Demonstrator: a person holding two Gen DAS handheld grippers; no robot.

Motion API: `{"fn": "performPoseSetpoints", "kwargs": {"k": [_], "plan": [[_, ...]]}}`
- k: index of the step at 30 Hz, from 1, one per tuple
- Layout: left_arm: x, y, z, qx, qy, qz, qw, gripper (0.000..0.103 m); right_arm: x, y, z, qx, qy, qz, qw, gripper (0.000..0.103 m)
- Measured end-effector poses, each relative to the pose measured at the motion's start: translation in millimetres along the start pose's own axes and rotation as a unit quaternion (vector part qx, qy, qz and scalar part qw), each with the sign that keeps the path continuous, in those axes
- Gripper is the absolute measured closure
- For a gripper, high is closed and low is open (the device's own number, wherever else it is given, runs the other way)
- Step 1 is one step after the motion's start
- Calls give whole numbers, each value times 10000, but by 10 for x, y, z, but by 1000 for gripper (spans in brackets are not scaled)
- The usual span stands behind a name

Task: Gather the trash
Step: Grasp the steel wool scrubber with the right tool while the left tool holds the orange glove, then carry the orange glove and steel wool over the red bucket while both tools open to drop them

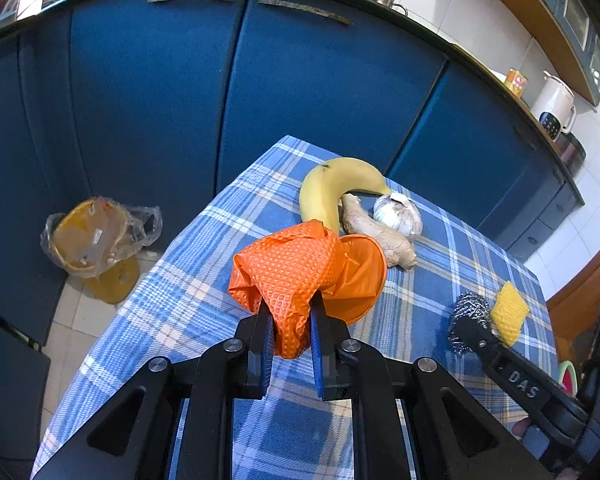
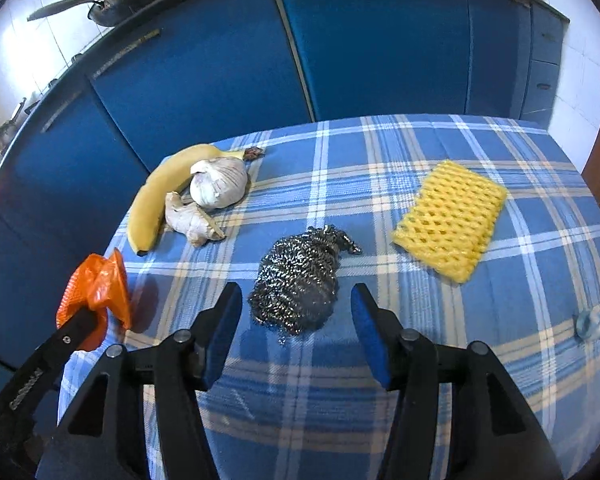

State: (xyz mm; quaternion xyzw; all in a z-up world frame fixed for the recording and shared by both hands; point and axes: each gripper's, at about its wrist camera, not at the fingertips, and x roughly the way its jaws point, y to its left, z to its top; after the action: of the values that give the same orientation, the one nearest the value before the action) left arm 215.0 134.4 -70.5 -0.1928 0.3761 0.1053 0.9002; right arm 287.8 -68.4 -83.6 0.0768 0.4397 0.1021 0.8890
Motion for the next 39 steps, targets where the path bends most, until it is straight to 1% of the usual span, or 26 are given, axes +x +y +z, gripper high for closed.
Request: {"fn": "performPoseSetpoints", "kwargs": {"k": [1, 2, 5, 6, 7, 9, 10, 17, 27, 39], "plan": [[0, -3, -4, 7, 1, 0, 10000, 88, 17, -7, -6, 14, 19, 32, 10000, 50], [-1, -3, -4, 6, 3, 0, 10000, 88, 33, -10, -16, 17, 52, 75, 10000, 58], [-10, -6, -5, 6, -9, 7, 10000, 88, 26, -5, -38, -7, 74, 128, 9999, 70], [-7, -6, -4, 8, -8, 8, 10000, 88, 15, 1, -44, -26, 80, 165, 9998, 73], [-8, -9, -5, 12, -10, 10, 10000, 88, 10, 8, -47, -40, 85, 197, 9998, 79], [-9, -8, -6, 13, -10, 8, 10000, 88, -53, -1, -71, -61, 90, 273, 9996, 81], [-9, -11, -7, 20, -10, 7, 10000, 88, -85, -3, -80, -83, 79, 298, 9995, 84], [-20, -30, -3, 85, -39, 19, 10000, 88, -404, -89, -171, -139, -97, 426, 9989, 86], [-158, -205, -31, 338, -132, -39, 9993, 88, -1015, -360, -329, 44, -510, 537, 9972, 86], [-556, -694, -235, 877, -162, -502, 9947, 88, -1556, -759, -596, 426, -832, 525, 9942, 86]]}}
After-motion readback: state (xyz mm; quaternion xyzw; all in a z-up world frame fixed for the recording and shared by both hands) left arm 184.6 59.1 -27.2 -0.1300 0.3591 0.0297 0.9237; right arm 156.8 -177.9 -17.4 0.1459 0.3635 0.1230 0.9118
